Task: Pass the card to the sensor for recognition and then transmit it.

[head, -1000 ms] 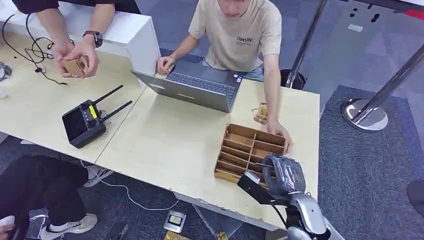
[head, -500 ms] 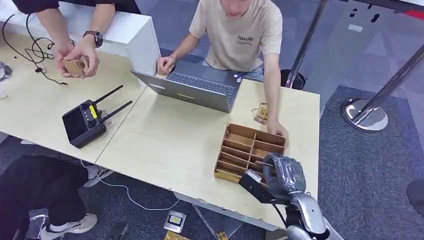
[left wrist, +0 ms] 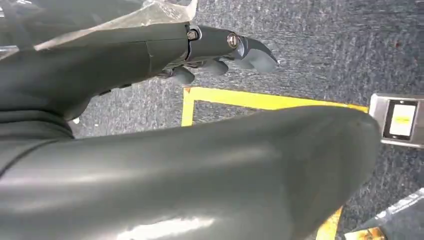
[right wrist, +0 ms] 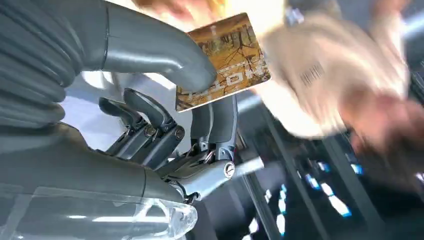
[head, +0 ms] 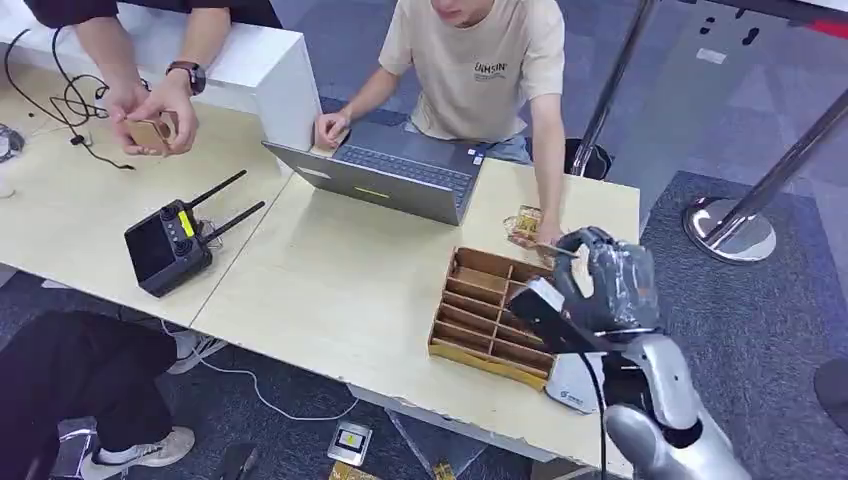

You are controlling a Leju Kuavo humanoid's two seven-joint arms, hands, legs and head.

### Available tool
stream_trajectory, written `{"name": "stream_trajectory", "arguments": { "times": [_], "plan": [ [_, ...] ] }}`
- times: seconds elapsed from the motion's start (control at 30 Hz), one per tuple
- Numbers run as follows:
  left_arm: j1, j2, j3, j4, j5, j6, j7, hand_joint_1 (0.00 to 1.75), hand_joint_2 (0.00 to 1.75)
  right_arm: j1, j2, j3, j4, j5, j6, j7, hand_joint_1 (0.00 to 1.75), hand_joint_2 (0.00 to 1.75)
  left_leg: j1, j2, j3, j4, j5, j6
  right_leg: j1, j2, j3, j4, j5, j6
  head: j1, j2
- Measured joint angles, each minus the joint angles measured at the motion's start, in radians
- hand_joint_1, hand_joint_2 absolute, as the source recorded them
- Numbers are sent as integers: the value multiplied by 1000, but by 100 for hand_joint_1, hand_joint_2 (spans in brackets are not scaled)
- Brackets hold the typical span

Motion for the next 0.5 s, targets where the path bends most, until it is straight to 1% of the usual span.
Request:
{"name": "stream_trajectory", "arguments": {
  "times": [0.13,0.27,0.37,0.43,0.5],
  "plan": [
    [0,0,0,0,-11,-8,-2,0,0,-82,-22,-32,-83,-28,38,6,175,175,0,0,0,0,0,0,0,0,0,0,0,0,1,0],
    [-1,-1,-5,0,-38,-19,-2,0,0,-191,-43,-45,-100,-118,83,-35,175,175,-1,0,0,0,0,0,0,0,0,0,0,0,1,0],
    [-6,-3,-11,0,-56,-27,-2,0,0,-279,-51,-46,-60,-200,98,-90,175,175,0,0,0,0,0,0,0,0,0,0,0,0,0,0],
    [-14,-7,-16,0,-63,-29,2,0,0,-316,-55,-47,-24,-244,100,-116,175,175,0,-1,-1,0,0,0,0,-1,0,0,0,0,1,0],
    [-23,-11,-19,0,-74,-35,5,0,0,-372,-55,-45,60,-288,102,-156,175,175,-1,-2,-1,0,0,0,0,0,-1,0,0,0,0,0]
  ]
}}
